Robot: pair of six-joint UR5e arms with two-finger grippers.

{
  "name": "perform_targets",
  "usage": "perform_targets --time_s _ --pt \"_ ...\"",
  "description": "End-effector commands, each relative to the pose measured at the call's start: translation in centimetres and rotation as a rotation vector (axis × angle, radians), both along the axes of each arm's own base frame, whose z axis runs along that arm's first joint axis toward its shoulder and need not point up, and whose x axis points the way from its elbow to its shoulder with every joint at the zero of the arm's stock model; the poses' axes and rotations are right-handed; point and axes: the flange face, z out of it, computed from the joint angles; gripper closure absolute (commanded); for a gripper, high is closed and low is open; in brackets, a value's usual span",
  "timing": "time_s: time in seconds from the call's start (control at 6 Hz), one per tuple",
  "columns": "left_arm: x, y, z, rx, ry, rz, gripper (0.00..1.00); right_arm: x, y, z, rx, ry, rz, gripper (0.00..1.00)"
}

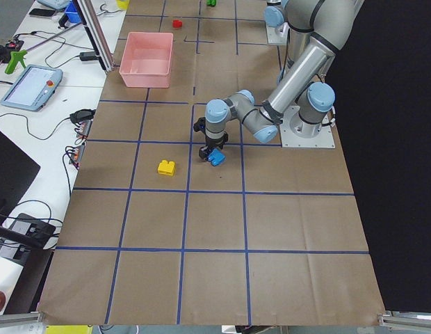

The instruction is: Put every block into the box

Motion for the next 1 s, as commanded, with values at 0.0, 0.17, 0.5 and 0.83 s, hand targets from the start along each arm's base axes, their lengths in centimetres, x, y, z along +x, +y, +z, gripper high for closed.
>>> perform_targets --time_s 0.0,0.17,0.5,0.83 --pt "-0.1 -0.2 0.0 -0.002 -0.001 -0.006 0.13 0.2 0.3 -0.8 0.008 -0.005 0.0 0.01" --pt "-0.1 -0.2 0.0 -0.001 -0.002 -0.006 0.23 0.2 0.3 -1.6 0.005 -0.005 0.0 0.01" --pt "0.0 -0.3 0.0 0.0 -0.006 -0.006 0.55 0.1 0.3 -1.9 0.002 0.0 -0.003 0.01" --pt "0.6 -0.8 0.6 -0.008 -0.026 0.001 0.89 0.4 0.6 -2.3 0.012 -0.008 -0.004 0.04"
